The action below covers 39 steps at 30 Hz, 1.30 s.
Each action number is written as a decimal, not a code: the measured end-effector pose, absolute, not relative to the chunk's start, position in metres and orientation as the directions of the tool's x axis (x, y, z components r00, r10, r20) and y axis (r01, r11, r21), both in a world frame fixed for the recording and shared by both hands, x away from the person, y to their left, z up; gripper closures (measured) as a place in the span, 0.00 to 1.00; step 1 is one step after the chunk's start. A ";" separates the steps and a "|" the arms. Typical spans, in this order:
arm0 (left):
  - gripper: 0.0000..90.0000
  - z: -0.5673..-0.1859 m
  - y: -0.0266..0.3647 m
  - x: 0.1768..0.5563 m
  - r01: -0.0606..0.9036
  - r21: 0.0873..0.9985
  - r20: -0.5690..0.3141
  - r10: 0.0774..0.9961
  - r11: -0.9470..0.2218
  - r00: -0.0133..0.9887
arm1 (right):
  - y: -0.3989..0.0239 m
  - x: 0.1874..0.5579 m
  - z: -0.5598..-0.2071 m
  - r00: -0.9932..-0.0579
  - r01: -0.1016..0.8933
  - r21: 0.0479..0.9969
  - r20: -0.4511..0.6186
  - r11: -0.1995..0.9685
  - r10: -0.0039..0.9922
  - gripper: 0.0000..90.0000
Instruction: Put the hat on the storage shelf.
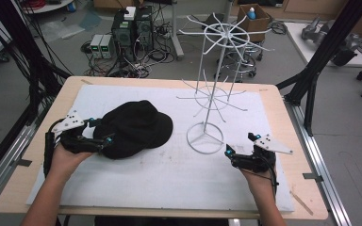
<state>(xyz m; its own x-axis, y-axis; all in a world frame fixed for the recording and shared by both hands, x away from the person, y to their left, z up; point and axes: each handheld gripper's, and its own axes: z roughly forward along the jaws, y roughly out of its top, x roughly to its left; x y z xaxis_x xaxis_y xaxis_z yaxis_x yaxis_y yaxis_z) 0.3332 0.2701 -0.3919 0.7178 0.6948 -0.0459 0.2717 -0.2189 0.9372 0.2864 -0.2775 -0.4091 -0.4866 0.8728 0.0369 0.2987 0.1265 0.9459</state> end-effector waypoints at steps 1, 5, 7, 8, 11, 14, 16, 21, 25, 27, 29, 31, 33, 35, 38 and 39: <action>0.17 -0.392 0.270 0.333 0.273 0.937 -0.047 0.696 -0.218 0.716 | -0.277 0.288 -0.410 -0.486 0.298 0.946 0.035 0.128 0.873 0.03; 0.17 -0.394 0.271 0.333 0.277 0.935 -0.045 0.700 -0.222 0.713 | -0.276 0.289 -0.411 -0.488 0.302 0.943 0.024 0.143 0.872 0.03; 0.17 -0.395 0.272 0.333 0.280 0.935 -0.046 0.705 -0.219 0.708 | -0.276 0.288 -0.410 -0.489 0.303 0.942 0.024 0.144 0.872 0.03; 0.17 -0.394 0.272 0.332 0.279 0.935 -0.046 0.705 -0.219 0.707 | -0.276 0.287 -0.410 -0.488 0.298 0.943 0.017 0.148 0.873 0.03; 0.17 -0.393 0.272 0.331 0.277 0.937 -0.050 0.704 -0.213 0.708 | -0.274 0.285 -0.408 -0.493 0.293 0.945 0.017 0.147 0.870 0.03; 0.17 -0.393 0.272 0.331 0.277 0.939 -0.055 0.704 -0.205 0.709 | -0.275 0.285 -0.407 -0.488 0.292 0.946 0.021 0.141 0.873 0.03; 0.17 -0.392 0.273 0.331 0.277 0.938 -0.054 0.703 -0.207 0.710 | -0.275 0.286 -0.408 -0.489 0.290 0.946 0.017 0.144 0.872 0.03; 0.17 -0.393 0.274 0.331 0.279 0.937 -0.054 0.704 -0.209 0.708 | -0.274 0.286 -0.408 -0.490 0.296 0.944 0.019 0.146 0.872 0.03; 0.17 -0.393 0.274 0.331 0.280 0.938 -0.056 0.705 -0.206 0.707 | -0.274 0.286 -0.408 -0.490 0.295 0.945 0.020 0.144 0.872 0.03; 0.17 -0.393 0.274 0.331 0.281 0.938 -0.056 0.707 -0.205 0.705 | -0.274 0.286 -0.408 -0.489 0.297 0.944 0.022 0.143 0.872 0.03; 0.17 -0.392 0.274 0.331 0.281 0.938 -0.057 0.707 -0.204 0.704 | -0.274 0.286 -0.408 -0.490 0.297 0.943 0.019 0.147 0.872 0.03; 0.17 -0.392 0.274 0.331 0.280 0.938 -0.056 0.707 -0.205 0.705 | -0.274 0.286 -0.408 -0.492 0.293 0.944 0.013 0.151 0.870 0.03; 0.17 -0.392 0.274 0.331 0.279 0.938 -0.056 0.707 -0.204 0.705 | -0.273 0.286 -0.408 -0.492 0.296 0.944 0.019 0.148 0.870 0.03; 0.17 -0.392 0.274 0.331 0.278 0.939 -0.055 0.707 -0.204 0.705 | -0.273 0.286 -0.408 -0.492 0.297 0.944 0.019 0.148 0.870 0.03; 0.17 -0.391 0.275 0.331 0.278 0.939 -0.055 0.710 -0.202 0.702 | -0.273 0.286 -0.409 -0.493 0.297 0.943 0.017 0.149 0.870 0.03; 0.17 -0.391 0.275 0.331 0.276 0.939 -0.052 0.711 -0.203 0.701 | -0.273 0.286 -0.409 -0.493 0.297 0.943 0.015 0.152 0.870 0.03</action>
